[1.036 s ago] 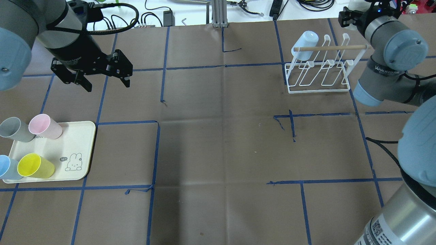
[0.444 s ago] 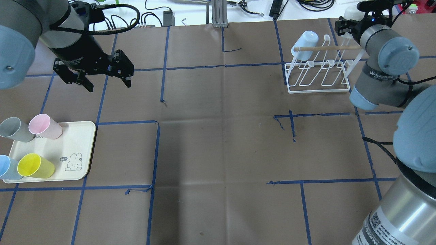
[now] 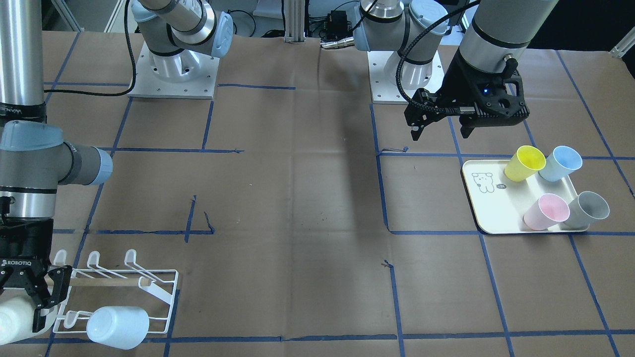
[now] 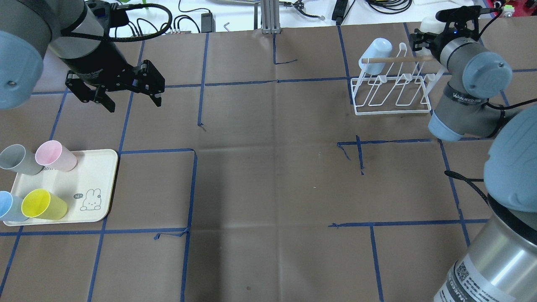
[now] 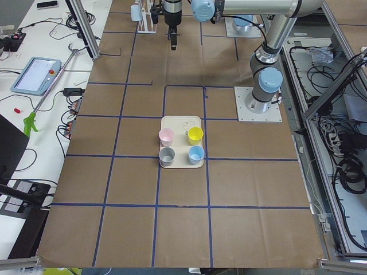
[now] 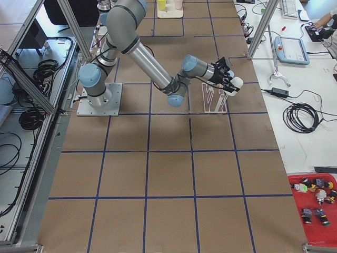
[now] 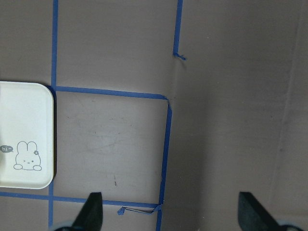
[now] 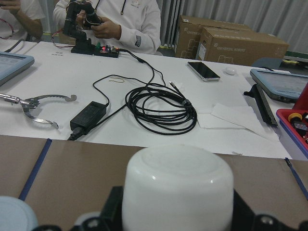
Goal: Transfer IKEA cup to right arm and place on rack
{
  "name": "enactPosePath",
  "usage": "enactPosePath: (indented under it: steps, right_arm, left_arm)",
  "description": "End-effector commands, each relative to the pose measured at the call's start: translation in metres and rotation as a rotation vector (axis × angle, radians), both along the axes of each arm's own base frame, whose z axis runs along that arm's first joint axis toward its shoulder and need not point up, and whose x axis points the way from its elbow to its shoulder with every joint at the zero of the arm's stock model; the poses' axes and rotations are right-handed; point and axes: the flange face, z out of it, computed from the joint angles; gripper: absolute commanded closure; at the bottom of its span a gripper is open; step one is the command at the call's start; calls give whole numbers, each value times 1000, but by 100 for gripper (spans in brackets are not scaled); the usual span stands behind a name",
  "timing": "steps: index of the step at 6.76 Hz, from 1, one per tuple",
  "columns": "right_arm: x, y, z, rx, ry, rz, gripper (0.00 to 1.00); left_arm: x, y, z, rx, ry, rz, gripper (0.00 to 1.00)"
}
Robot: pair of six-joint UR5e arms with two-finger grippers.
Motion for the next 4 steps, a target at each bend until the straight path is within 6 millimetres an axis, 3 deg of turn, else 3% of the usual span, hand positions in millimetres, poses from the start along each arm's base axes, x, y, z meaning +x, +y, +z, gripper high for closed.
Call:
enactPosePath:
  steps: [1,3,4]
  right_arm:
    - [0,1,-1,10,-6,-3,0]
    - [1,-1,13,-17,-3,0,0]
    - [5,-3,34,-55,7,17,0]
  left_arm:
    - [0,0,0,-1,0,0,1]
    - [0,0,1,-3,0,0,1]
    - [0,0,2,-4,0,0,1]
